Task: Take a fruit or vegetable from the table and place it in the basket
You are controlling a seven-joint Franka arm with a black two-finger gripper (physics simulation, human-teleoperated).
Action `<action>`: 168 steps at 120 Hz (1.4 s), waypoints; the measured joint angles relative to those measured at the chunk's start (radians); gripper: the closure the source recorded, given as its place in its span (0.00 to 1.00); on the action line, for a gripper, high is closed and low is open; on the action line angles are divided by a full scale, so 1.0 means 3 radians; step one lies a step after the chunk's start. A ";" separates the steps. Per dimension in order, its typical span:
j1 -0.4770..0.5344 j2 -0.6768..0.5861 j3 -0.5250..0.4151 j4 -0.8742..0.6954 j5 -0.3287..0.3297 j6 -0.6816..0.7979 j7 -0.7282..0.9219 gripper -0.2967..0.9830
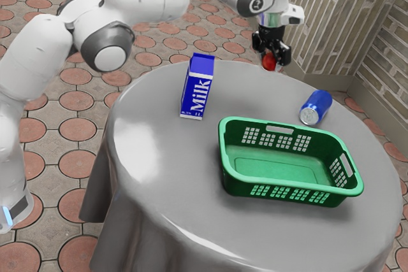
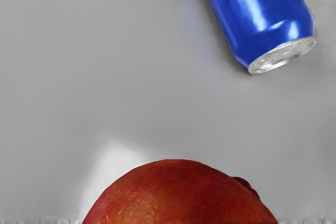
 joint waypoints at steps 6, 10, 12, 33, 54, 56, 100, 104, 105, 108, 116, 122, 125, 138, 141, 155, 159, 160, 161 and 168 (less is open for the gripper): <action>-0.0130 -0.0140 0.0000 -0.0002 -0.0001 -0.0076 0.0007 0.53; -0.0244 -0.0220 0.0001 -0.0002 -0.0001 -0.0134 0.0012 0.53; -0.0301 -0.0247 0.0003 -0.0002 -0.0001 -0.0165 0.0015 0.52; -0.0611 -0.0317 -0.0141 -0.0036 -0.0007 -0.0508 0.0040 0.53; -0.0706 -0.0276 -0.0405 -0.0194 -0.0001 -0.0655 0.0056 0.54; -0.0708 -0.0271 -0.0422 -0.0203 -0.0001 -0.0661 0.0057 0.54; -0.0712 -0.0041 -0.0628 -0.0294 0.0008 -0.0556 0.0069 0.54; -0.0709 -0.0005 -0.0630 -0.0294 0.0009 -0.0533 0.0069 0.53; -0.0709 0.0004 -0.0630 -0.0294 0.0009 -0.0527 0.0070 0.53; -0.0710 0.0029 -0.0630 -0.0294 0.0009 -0.0509 0.0070 0.53; -0.0714 0.0079 -0.0633 -0.0294 0.0010 -0.0461 0.0070 0.53; -0.0714 0.0113 -0.0634 -0.0294 0.0010 -0.0426 0.0070 0.53; -0.0715 0.0128 -0.0634 -0.0294 0.0009 -0.0410 0.0070 0.53; -0.0725 0.0170 -0.0634 -0.0294 0.0005 -0.0344 0.0069 0.53; -0.0737 0.0190 -0.0634 -0.0294 0.0002 -0.0324 0.0069 0.49; -0.0767 0.0249 -0.0639 -0.0295 -0.0024 -0.0194 0.0082 0.35; -0.0765 0.0245 -0.0637 -0.0294 -0.0025 -0.0164 0.0085 0.32; -0.0764 0.0244 -0.0637 -0.0293 -0.0025 -0.0157 0.0087 0.32; -0.0763 0.0242 -0.0636 -0.0294 -0.0024 -0.0152 0.0088 0.31; -0.0752 0.0239 -0.0620 -0.0299 -0.0022 -0.0163 0.0109 0.29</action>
